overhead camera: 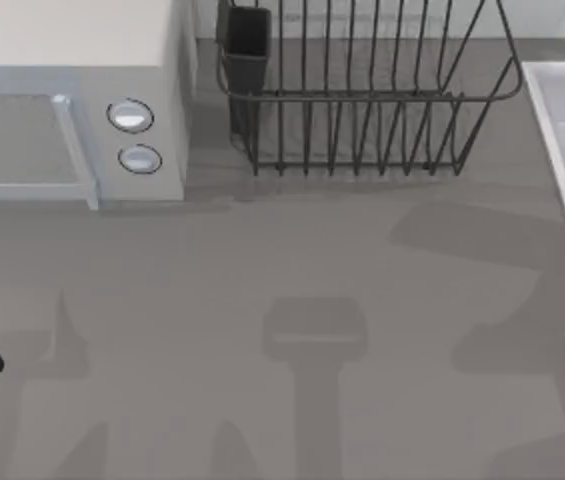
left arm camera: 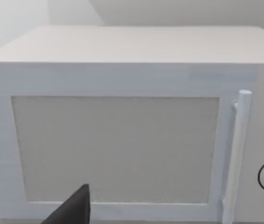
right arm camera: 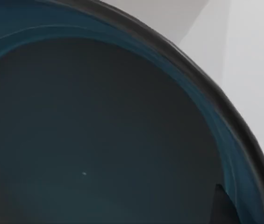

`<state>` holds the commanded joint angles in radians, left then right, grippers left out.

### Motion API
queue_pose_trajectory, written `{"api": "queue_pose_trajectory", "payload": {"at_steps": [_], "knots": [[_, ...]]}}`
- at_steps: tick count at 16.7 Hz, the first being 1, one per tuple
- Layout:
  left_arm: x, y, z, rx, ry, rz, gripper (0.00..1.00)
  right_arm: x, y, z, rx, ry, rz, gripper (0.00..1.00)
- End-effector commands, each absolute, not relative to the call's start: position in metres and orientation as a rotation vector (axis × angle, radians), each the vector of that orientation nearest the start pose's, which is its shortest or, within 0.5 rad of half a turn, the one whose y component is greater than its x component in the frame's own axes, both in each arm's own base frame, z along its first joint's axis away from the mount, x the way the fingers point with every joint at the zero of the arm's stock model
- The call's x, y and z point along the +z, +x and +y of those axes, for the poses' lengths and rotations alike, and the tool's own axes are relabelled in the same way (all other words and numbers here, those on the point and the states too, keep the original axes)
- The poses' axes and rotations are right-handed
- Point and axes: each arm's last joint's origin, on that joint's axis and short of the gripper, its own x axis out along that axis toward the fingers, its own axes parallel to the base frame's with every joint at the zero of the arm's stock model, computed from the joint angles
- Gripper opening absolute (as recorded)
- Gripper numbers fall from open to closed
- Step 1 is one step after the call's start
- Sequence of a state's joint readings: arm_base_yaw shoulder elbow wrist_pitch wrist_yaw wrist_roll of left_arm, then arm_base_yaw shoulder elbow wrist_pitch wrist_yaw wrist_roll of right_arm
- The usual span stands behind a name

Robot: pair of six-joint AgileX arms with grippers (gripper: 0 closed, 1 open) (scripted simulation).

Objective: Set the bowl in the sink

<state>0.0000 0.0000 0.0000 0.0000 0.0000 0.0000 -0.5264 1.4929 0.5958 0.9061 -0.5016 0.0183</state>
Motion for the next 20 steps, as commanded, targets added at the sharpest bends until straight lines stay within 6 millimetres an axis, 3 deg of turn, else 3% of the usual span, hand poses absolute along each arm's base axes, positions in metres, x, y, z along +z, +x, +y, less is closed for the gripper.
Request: {"api": "queue_pose_trajectory", "payload": {"at_steps": [4,7,12,16,20], "knots": [[0.160,0.106,-0.001,0.000,0.000,0.000,1.00,0.208,0.269,-0.136,-0.007,0.003,0.003,0.00],[0.160,0.106,-0.001,0.000,0.000,0.000,1.00,0.194,0.273,-0.139,-0.008,0.004,0.006,0.00],[0.160,0.106,-0.001,0.000,0.000,0.000,1.00,0.135,0.282,-0.147,-0.013,-0.002,0.001,0.00],[0.160,0.106,-0.001,0.000,0.000,0.000,1.00,0.087,0.276,-0.143,-0.011,-0.012,-0.016,0.00],[0.160,0.106,-0.001,0.000,0.000,0.000,1.00,0.061,0.268,-0.137,-0.010,-0.001,-0.001,0.00]]}}
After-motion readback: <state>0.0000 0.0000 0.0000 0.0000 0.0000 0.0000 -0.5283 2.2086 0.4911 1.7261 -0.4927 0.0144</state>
